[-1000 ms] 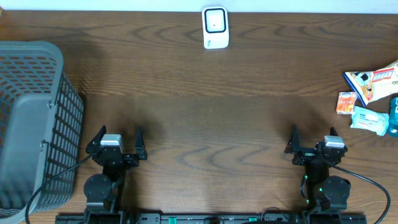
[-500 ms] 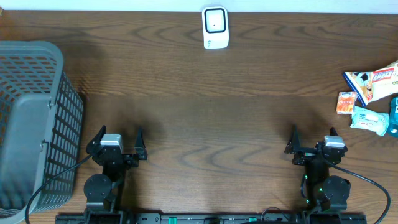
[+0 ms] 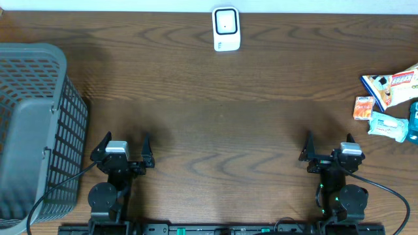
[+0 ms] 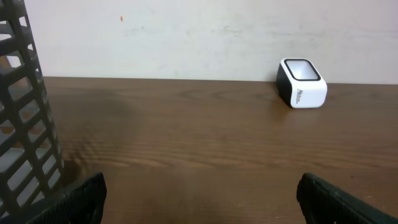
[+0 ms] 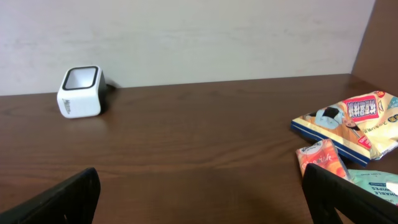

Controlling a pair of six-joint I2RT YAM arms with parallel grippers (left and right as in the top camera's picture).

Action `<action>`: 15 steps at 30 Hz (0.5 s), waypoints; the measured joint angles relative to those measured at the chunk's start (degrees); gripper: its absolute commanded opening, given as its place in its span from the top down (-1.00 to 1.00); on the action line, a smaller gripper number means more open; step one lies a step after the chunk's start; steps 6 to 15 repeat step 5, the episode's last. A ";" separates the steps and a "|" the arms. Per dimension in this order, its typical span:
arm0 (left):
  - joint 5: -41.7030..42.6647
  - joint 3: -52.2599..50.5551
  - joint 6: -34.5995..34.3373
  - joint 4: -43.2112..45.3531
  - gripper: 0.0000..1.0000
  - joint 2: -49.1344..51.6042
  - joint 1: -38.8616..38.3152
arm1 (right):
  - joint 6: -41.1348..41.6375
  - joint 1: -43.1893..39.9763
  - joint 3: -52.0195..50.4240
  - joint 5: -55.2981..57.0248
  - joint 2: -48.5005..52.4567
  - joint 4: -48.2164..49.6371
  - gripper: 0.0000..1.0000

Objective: Scan the item barcode

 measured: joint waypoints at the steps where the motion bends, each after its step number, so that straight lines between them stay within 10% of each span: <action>1: 0.00 0.00 0.00 0.00 -0.96 0.00 0.00 | 0.00 0.00 0.00 0.00 0.00 0.00 -0.99; 15: 0.00 0.00 0.00 0.02 -0.96 0.00 0.00 | 0.00 0.00 0.00 0.00 0.00 0.00 -0.98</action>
